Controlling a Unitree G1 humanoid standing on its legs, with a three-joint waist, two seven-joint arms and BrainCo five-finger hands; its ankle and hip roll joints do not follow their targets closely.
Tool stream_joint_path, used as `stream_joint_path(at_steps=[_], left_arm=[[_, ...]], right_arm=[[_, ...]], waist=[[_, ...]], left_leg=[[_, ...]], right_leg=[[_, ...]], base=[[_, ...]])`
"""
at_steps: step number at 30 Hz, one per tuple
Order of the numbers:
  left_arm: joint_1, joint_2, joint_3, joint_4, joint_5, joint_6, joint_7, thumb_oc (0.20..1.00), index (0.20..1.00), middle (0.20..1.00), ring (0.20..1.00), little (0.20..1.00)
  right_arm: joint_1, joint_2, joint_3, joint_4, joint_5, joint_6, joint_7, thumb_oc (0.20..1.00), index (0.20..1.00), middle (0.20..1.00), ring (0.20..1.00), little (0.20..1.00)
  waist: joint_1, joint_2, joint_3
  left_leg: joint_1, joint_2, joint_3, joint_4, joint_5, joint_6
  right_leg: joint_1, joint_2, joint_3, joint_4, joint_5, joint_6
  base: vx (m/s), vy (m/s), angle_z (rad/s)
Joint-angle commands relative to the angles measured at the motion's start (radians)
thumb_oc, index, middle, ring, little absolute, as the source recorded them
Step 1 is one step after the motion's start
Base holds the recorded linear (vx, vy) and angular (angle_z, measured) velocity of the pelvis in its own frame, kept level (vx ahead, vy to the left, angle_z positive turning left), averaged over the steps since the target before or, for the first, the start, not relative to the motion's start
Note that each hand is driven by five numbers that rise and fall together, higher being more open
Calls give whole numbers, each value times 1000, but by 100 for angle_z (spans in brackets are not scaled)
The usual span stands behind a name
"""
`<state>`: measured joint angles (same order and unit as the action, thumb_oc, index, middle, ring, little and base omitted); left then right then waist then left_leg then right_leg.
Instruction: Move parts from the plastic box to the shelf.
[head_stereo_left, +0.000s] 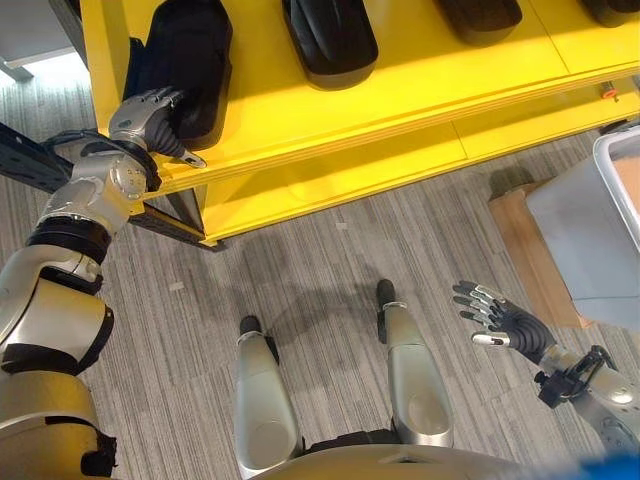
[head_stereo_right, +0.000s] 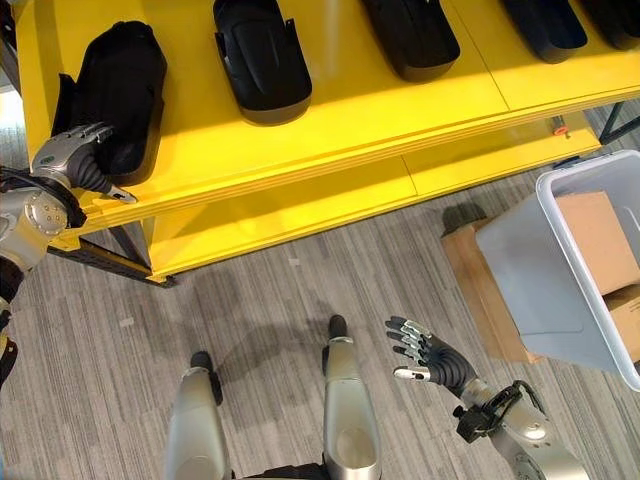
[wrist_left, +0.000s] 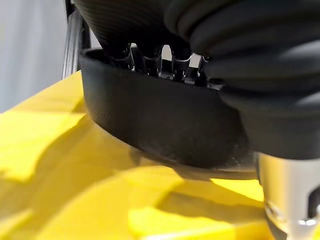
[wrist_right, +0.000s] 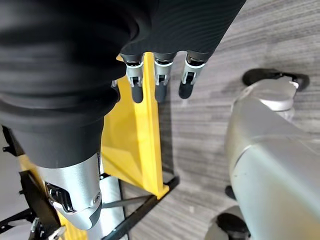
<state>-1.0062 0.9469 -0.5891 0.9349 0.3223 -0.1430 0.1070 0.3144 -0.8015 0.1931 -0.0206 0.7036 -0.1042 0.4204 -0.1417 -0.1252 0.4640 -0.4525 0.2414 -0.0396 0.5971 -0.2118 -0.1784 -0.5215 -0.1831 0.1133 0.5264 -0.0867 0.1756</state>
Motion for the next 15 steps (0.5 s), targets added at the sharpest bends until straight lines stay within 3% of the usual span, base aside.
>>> stream_joint_path(at_steps=[1,15], left_arm=[[22,-40,105,88,-173,29,-13,1000,1000,1000,1000,1000],[-86,-157,161,180,-493,27,-1,1000,1000,1000,1000,1000]], right_arm=[[33,-9,-6,17,46,-13,14,1000,1000,1000,1000,1000],[25,-32,7,15,52,3,5,1000,1000,1000,1000,1000]], waist=[[-1,-28,-48],[-22,-42,-57]], left_leg=[[-32,-6,-12,-12,66,33],[-30,0,-14,-10,68,25]], right_leg=[[-4,-32,25,-20,41,-22],[-15,-22,36,-6,39,-22]], base=[[0,0,0],[4,-2,-1]])
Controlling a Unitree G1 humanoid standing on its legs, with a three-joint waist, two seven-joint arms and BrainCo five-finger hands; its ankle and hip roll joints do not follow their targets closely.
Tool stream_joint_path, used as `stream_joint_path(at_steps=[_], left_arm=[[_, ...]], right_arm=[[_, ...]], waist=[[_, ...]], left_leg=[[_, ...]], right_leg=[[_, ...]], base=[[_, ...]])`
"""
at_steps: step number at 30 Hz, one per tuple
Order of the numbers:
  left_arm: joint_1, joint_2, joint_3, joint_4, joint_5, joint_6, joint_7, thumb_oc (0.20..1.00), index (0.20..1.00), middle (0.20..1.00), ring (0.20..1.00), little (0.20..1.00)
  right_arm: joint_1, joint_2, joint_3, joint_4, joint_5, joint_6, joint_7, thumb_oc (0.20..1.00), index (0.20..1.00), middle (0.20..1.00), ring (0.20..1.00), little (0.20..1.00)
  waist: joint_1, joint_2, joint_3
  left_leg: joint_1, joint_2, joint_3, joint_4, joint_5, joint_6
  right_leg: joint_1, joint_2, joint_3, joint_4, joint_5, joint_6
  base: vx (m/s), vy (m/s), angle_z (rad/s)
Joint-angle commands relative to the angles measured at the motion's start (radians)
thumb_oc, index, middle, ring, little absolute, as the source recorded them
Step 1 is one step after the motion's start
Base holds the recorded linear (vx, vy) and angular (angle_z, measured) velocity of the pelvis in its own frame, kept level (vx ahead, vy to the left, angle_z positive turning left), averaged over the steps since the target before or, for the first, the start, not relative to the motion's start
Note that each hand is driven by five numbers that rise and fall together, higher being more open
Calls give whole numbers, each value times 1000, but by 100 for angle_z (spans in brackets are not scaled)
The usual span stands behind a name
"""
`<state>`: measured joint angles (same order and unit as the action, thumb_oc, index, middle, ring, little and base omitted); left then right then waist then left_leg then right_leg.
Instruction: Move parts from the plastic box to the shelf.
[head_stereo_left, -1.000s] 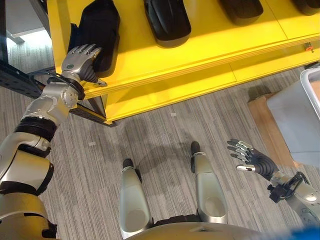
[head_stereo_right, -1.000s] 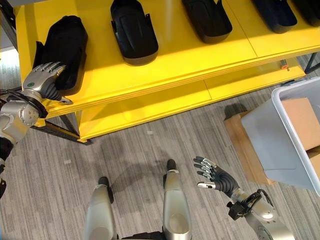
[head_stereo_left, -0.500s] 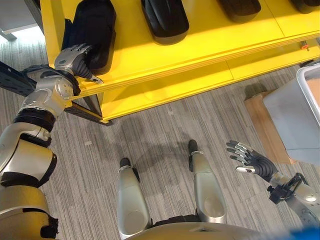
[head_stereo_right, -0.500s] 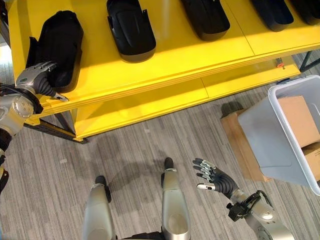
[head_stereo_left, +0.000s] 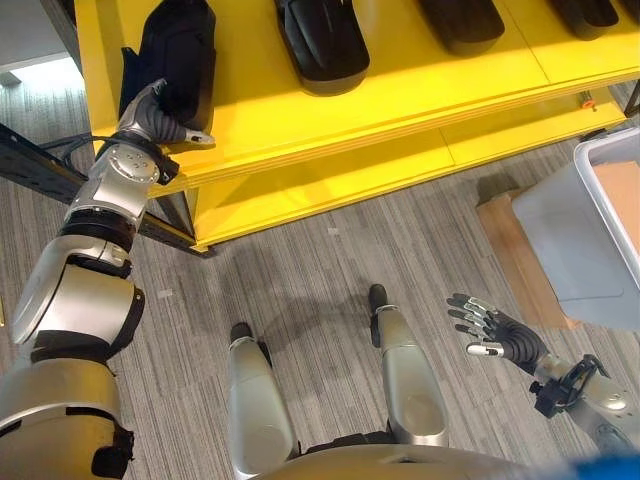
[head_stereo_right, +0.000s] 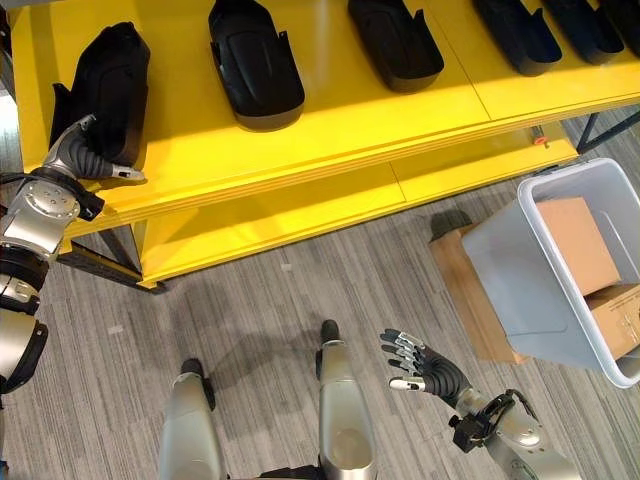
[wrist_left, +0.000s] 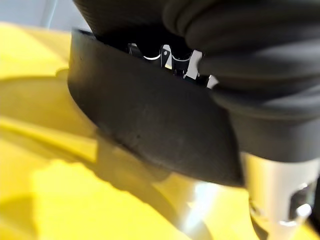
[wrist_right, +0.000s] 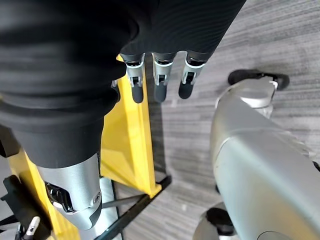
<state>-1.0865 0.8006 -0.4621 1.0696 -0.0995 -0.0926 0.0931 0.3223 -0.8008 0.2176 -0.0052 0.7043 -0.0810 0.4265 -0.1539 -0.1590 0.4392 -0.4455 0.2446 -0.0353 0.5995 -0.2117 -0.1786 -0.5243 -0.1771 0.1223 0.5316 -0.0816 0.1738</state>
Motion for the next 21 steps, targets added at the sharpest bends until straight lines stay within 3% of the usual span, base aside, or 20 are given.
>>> stream_joint_path(at_steps=[1,21], left_arm=[[-12,-15,29,47,-73,-24,16,1000,1000,1000,1000,1000],[-46,-58,30,77,-88,-28,61,1000,1000,1000,1000,1000]], right_arm=[[16,-34,-16,-1,51,-20,-1,1000,1000,1000,1000,1000],[16,-56,-24,-3,46,-25,-4,1000,1000,1000,1000,1000]], waist=[[-12,-8,-33],[-29,-13,-33]], left_leg=[[-36,-2,-18,-12,68,25],[-39,5,-13,-1,62,23]], right_leg=[[-14,-27,27,-11,33,-20],[-29,-20,40,1,32,-20]], base=[[0,0,0],[3,-4,-3]])
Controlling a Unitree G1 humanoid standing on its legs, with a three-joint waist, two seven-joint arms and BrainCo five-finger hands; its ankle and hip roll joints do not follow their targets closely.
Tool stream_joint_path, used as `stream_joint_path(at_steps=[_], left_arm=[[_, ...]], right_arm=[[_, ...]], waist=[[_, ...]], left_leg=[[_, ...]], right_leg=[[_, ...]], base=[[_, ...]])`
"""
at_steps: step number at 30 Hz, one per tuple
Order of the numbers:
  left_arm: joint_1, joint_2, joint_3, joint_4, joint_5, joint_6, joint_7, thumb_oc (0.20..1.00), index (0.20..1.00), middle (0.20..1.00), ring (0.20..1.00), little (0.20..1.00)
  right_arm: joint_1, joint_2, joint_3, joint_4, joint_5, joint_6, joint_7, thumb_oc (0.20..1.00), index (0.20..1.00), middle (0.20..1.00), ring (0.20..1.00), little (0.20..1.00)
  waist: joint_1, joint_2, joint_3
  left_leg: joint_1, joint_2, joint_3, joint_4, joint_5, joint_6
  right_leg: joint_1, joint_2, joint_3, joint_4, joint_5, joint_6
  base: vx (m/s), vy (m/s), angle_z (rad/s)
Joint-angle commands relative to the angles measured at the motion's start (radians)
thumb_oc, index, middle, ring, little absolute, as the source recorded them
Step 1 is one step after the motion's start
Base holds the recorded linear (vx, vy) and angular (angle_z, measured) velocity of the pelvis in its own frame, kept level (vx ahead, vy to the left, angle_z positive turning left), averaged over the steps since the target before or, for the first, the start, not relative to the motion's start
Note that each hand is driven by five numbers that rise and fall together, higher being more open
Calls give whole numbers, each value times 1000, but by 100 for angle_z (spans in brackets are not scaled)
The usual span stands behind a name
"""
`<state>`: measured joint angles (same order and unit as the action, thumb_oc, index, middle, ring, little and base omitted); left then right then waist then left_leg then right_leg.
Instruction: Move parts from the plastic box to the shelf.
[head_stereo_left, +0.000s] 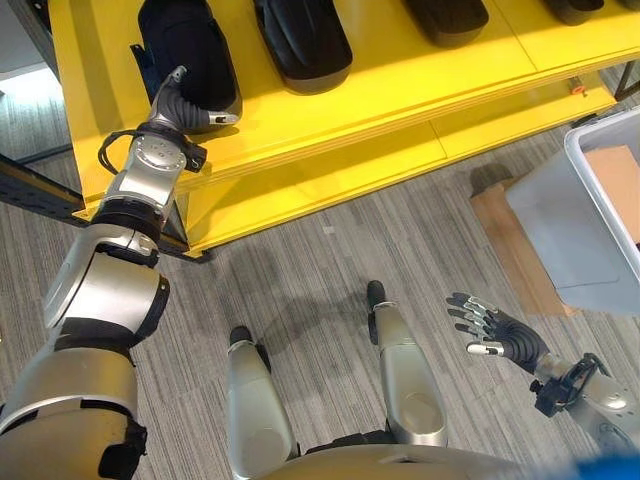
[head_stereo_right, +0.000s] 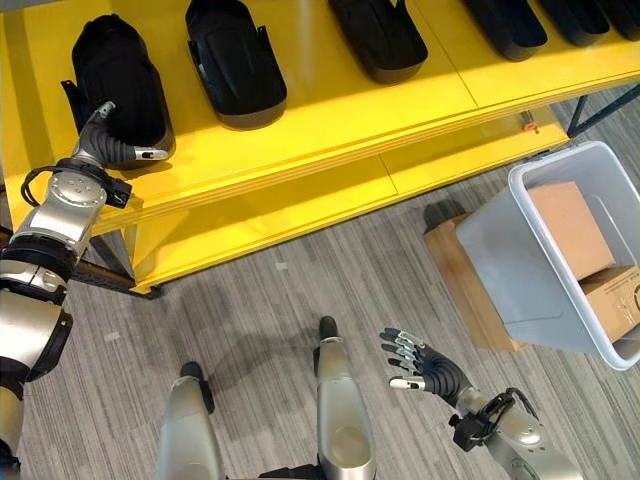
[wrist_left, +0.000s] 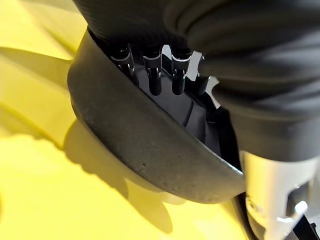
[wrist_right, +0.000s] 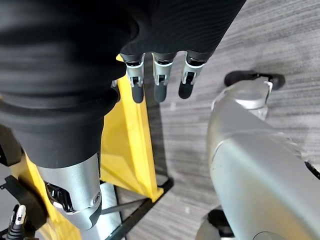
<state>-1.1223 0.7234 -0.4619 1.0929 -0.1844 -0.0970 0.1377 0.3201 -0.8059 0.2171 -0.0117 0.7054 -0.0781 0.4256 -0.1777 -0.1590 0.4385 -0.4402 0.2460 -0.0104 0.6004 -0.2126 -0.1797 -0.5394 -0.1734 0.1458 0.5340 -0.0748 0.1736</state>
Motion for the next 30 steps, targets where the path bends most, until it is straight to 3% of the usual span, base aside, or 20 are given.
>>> stream_joint_path(at_steps=[1,15,23,30], left_arm=[[-10,23,36,60,-2,-21,21,1000,1000,1000,1000,1000],[20,106,117,129,-9,3,42,1000,1000,1000,1000,1000],[34,144,197,143,-105,-3,67,1000,1000,1000,1000,1000],[17,132,161,108,-70,-18,71,1000,1000,1000,1000,1000]], right_arm=[[19,-51,-24,3,46,-27,-2,1000,1000,1000,1000,1000],[10,-60,-20,-3,42,-20,9,1000,1000,1000,1000,1000],[12,-66,-31,-11,38,-19,13,1000,1000,1000,1000,1000],[4,-70,-30,-8,38,-23,13,1000,1000,1000,1000,1000]], waist=[[-5,-14,-32],[6,-11,-27],[13,-11,-27],[10,-14,-24]], left_leg=[[-46,5,-38,0,63,24],[-54,3,-42,12,61,25],[-60,6,-46,15,60,25],[-61,5,-47,18,60,24]], right_leg=[[-16,-24,14,-1,25,-19],[-19,-23,14,9,23,-20],[-22,-24,13,14,21,-21],[-25,-24,16,20,20,-21]], base=[[0,0,0],[0,0,0],[0,0,0],[0,0,0]])
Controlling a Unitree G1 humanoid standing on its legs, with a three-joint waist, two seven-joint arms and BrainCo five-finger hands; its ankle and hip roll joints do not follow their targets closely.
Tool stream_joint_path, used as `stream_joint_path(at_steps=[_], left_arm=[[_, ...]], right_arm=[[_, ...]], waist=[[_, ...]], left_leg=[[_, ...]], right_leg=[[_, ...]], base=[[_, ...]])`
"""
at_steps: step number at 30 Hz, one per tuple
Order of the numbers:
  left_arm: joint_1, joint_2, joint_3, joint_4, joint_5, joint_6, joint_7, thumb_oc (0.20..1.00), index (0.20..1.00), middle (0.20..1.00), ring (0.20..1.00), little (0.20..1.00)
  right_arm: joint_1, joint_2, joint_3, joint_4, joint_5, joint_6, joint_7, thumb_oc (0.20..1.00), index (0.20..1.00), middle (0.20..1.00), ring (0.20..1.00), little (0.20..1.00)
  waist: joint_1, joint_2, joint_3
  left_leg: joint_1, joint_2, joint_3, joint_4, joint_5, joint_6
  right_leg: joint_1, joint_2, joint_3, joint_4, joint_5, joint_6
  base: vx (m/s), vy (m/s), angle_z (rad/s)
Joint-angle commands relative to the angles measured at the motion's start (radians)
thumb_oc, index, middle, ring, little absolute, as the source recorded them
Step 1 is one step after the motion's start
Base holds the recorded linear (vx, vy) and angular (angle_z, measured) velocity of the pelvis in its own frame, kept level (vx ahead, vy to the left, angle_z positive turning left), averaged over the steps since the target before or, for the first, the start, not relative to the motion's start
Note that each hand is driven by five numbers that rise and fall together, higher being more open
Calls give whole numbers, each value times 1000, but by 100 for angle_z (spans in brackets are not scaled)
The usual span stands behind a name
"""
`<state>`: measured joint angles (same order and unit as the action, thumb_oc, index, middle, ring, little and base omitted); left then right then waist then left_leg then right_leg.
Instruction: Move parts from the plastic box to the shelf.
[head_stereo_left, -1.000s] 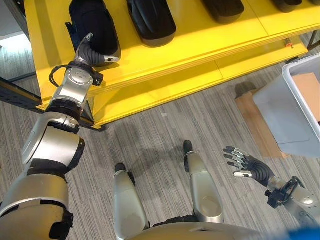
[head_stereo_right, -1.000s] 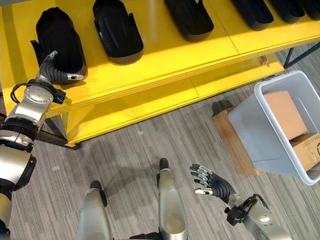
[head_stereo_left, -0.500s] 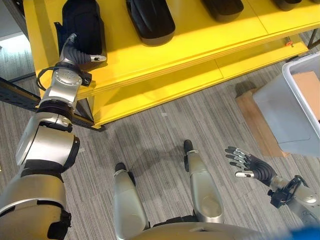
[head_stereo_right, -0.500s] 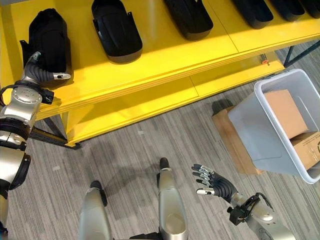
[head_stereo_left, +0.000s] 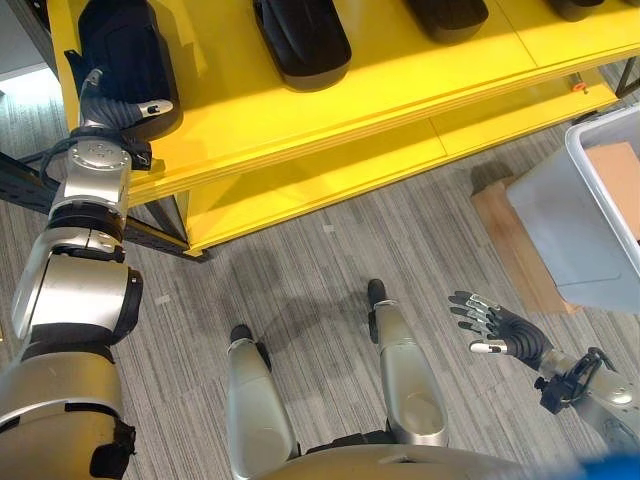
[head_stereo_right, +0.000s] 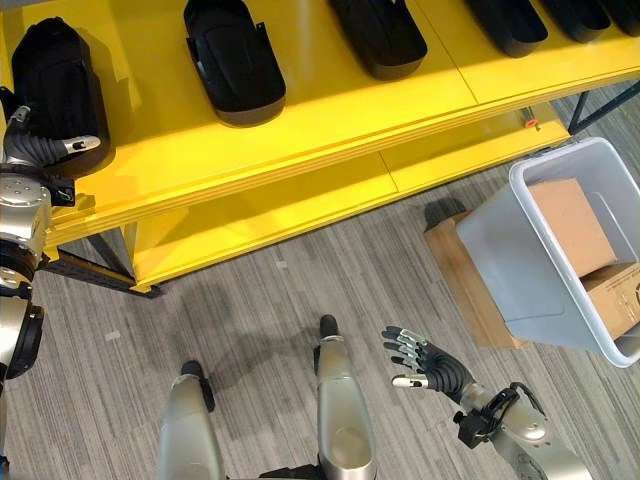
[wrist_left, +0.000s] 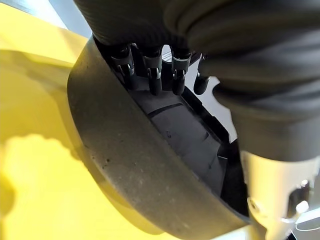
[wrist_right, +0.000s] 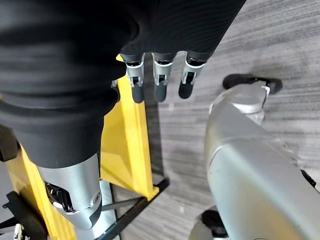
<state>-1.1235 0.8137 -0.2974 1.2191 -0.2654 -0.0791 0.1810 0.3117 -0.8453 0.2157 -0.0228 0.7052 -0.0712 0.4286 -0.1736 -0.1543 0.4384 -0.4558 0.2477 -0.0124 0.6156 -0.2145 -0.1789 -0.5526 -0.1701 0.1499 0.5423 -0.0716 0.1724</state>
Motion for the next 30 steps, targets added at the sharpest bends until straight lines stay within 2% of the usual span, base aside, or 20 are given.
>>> stream_joint_path(at_steps=[1,8,14,20,30], left_arm=[[13,39,-17,-25,22,-39,30,1000,1000,1000,1000,1000],[-30,21,-110,-81,154,-48,53,1000,1000,1000,1000,1000],[-41,12,-131,-95,191,-53,65,1000,1000,1000,1000,1000],[-38,6,-131,-94,197,-49,65,1000,1000,1000,1000,1000],[-50,55,-129,-94,187,-54,63,1000,1000,1000,1000,1000]], right_arm=[[14,-31,-30,1,37,-32,11,1000,1000,1000,1000,1000],[18,-36,-38,11,41,-37,14,1000,1000,1000,1000,1000],[19,-31,-41,17,44,-40,12,1000,1000,1000,1000,1000],[20,-33,-41,15,46,-44,11,1000,1000,1000,1000,1000],[18,-36,-40,11,49,-48,12,1000,1000,1000,1000,1000]], waist=[[5,-20,-24],[4,-21,-28],[2,-22,-29],[2,-20,-31],[12,-9,-31]], left_leg=[[-45,2,-45,4,62,23],[-49,2,-45,0,64,24],[-47,2,-44,-2,65,24],[-51,1,-45,2,64,25],[-48,-3,-44,4,63,28]], right_leg=[[-11,-27,11,13,17,-20],[-15,-26,10,14,18,-17],[-17,-25,14,16,18,-17],[-21,-25,12,19,17,-17],[-16,-29,10,26,15,-17]], base=[[0,0,0],[0,0,0],[0,0,0],[0,0,0],[0,0,0]])
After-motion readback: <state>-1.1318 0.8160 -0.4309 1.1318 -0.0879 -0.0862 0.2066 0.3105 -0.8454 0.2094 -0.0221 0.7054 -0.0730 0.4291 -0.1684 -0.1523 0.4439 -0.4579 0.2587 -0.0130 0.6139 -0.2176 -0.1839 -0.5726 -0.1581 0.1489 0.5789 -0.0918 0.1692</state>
